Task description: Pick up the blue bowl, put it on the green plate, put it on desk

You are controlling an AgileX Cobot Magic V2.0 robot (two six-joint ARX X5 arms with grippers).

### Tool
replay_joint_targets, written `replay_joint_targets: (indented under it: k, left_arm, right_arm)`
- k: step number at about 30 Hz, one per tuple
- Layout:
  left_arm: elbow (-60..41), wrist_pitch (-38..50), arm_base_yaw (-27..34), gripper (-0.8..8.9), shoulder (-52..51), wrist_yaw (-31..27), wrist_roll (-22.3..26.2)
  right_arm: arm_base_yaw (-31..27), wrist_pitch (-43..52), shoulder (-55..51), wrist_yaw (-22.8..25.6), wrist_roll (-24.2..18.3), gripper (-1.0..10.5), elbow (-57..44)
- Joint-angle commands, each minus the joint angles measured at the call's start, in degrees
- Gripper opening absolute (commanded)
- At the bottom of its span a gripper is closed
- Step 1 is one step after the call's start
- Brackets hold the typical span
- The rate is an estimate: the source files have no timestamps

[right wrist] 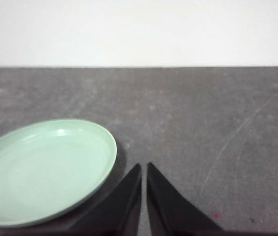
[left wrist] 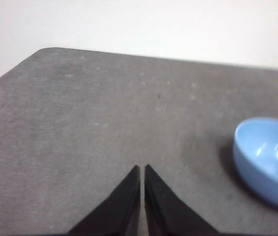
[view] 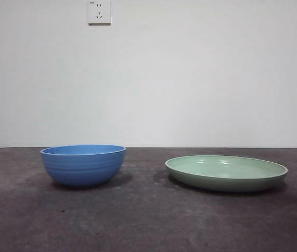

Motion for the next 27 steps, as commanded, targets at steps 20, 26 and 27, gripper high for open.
replay_joint_targets:
  k: [20,26,27]
  left_arm:
    - [3.72,0.74,-0.04,0.15,0.02,2.58,-24.00]
    - [10.23,-1.46,-0.04,0.15,1.31,2.71,-24.61]
    - [11.67,-2.10,-0.04,0.15,1.86,2.71,-24.48]
  right_arm:
    - [0.00,2.25,-0.13,-1.40,15.78,0.1,3.45]
    - [0.00,2.16,-0.07,-0.96,15.52,0.1,9.79]
    - [0.00,1.95,-0.07,-0.96,15.52,0.1,10.82]
